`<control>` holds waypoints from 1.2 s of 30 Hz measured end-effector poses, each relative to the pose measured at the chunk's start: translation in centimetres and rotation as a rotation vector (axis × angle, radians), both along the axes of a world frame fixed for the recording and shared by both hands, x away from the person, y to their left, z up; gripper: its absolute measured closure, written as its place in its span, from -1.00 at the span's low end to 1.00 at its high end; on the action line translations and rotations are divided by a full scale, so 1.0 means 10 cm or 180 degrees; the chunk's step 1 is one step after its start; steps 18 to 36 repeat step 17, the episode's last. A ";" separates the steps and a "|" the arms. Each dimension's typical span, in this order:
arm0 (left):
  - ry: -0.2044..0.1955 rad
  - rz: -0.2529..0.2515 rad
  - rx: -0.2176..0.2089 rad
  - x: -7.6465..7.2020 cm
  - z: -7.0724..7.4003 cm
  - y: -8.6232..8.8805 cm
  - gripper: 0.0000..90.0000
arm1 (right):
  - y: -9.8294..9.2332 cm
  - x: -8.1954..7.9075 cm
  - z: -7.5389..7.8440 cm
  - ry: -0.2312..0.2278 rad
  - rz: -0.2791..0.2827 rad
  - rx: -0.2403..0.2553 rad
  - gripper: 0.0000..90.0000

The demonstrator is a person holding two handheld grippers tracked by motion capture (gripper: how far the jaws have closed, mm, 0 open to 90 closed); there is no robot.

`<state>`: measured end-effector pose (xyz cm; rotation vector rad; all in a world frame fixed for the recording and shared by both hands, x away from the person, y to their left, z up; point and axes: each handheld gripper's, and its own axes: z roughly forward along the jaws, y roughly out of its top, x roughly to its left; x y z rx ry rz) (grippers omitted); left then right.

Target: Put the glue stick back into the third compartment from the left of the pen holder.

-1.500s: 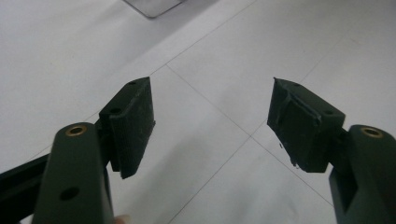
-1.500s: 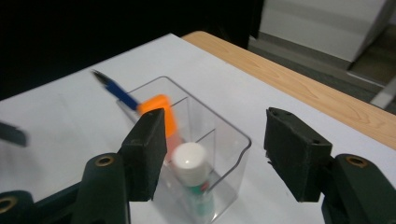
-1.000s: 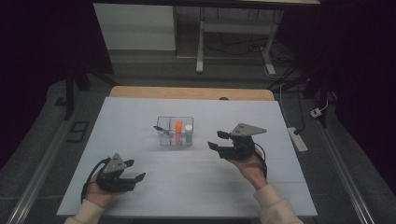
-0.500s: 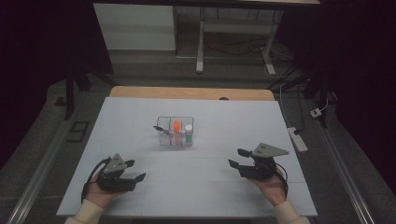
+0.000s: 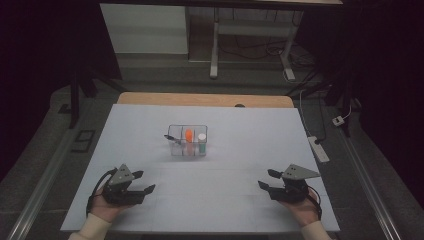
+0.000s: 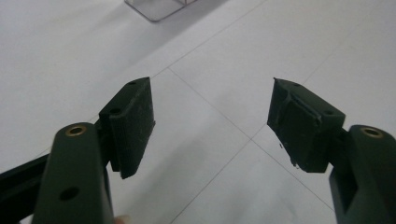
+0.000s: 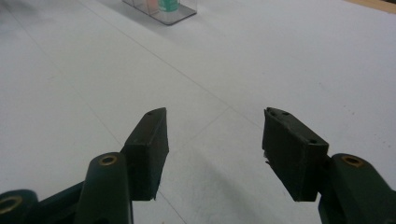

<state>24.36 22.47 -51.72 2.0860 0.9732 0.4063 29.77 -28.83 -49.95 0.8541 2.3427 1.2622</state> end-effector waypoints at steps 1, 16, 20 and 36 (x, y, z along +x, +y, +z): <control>-0.0001 0.0006 -0.0018 0.00 0.00 0.01 -0.30 | 0.00 0.00 0.00 -0.0002 0.0012 -0.0043 -0.12; -0.0009 -0.0001 -0.0006 -0.01 0.01 0.01 -0.30 | 0.00 -0.01 0.02 -0.0016 0.0034 -0.0037 -0.15; -0.0010 0.0002 -0.0008 -0.01 0.01 0.01 -0.30 | 0.01 -0.01 0.02 -0.0013 0.0042 -0.0037 -0.15; -0.0010 0.0002 -0.0008 -0.01 0.01 0.01 -0.30 | 0.01 -0.01 0.02 -0.0013 0.0042 -0.0037 -0.15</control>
